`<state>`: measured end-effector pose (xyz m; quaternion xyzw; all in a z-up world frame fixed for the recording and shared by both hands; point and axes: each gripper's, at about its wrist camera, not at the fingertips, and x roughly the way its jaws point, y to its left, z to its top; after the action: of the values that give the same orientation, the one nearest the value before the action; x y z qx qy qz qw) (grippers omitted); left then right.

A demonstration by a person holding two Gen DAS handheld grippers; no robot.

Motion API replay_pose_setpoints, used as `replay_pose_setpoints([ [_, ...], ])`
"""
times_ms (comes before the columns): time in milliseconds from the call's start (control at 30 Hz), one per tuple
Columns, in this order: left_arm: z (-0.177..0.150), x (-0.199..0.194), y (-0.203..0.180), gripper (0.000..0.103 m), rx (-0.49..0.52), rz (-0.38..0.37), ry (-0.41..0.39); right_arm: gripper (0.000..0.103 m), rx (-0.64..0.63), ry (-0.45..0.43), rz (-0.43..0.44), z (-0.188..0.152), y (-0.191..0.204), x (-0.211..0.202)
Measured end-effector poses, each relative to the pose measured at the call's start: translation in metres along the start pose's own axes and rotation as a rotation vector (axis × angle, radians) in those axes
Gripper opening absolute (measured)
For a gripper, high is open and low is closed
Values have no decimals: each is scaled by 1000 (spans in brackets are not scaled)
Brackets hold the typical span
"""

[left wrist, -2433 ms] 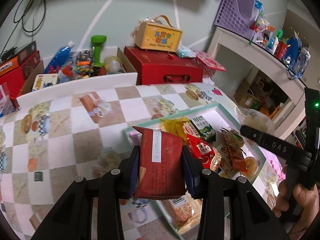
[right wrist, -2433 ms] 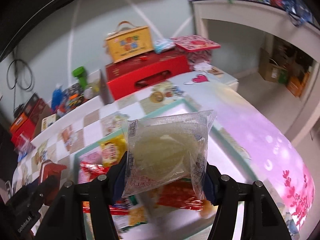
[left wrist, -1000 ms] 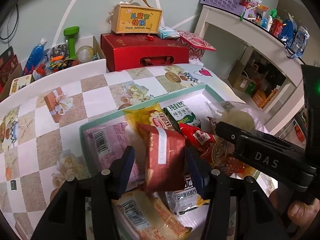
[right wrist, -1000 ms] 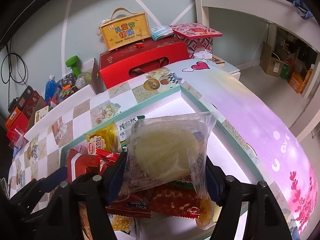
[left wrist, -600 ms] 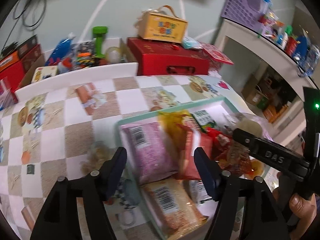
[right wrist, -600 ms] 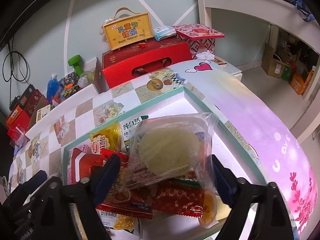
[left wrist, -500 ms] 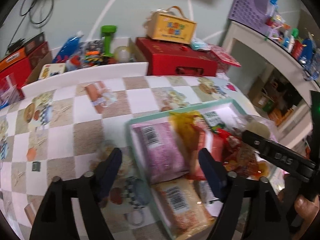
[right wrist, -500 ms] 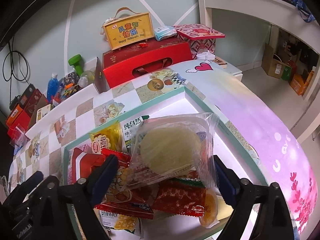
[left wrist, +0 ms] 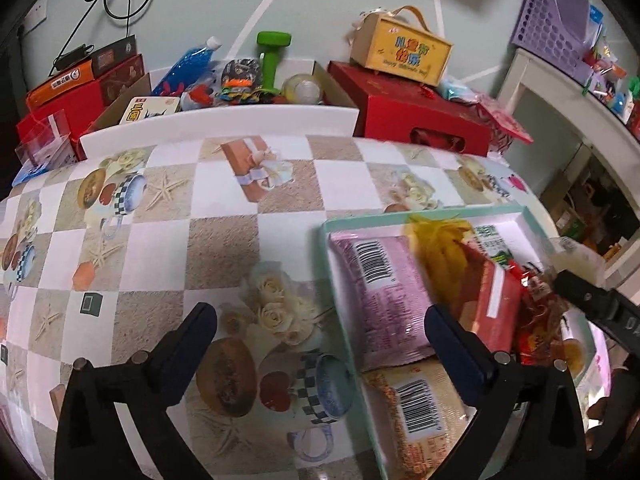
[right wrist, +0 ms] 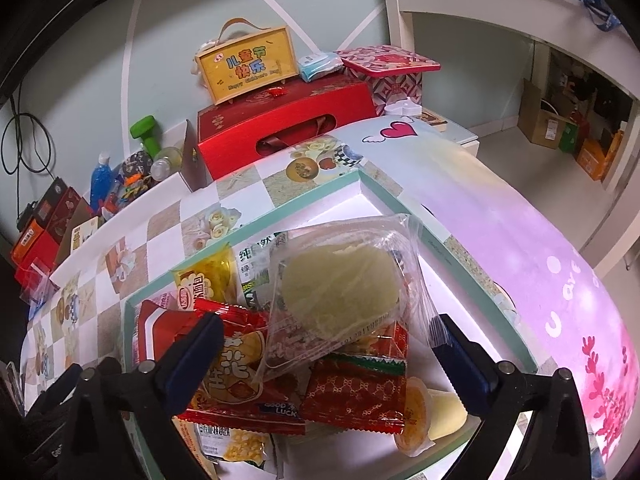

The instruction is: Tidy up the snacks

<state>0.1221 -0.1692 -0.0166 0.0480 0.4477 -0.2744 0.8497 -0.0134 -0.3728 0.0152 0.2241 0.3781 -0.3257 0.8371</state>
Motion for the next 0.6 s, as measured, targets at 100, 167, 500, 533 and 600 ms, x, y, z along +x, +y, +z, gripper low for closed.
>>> replay_pose_setpoints([
  [100, 0, 0, 1, 103, -4, 6, -7, 103, -2, 0, -9, 0, -1, -3],
  [167, 1, -2, 1, 103, -3, 4, -12, 103, -1, -7, -11, 1, -2, -6],
  [500, 2, -14, -3, 103, 8, 1, -26, 103, -14, -18, -7, 1, 0, -20],
  [533, 1, -14, -3, 103, 10, 2, -24, 103, -19, -17, -6, 0, 0, -21],
  [600, 1, -15, -4, 103, 16, 6, -18, 103, -25, -16, -6, -1, 2, -23],
])
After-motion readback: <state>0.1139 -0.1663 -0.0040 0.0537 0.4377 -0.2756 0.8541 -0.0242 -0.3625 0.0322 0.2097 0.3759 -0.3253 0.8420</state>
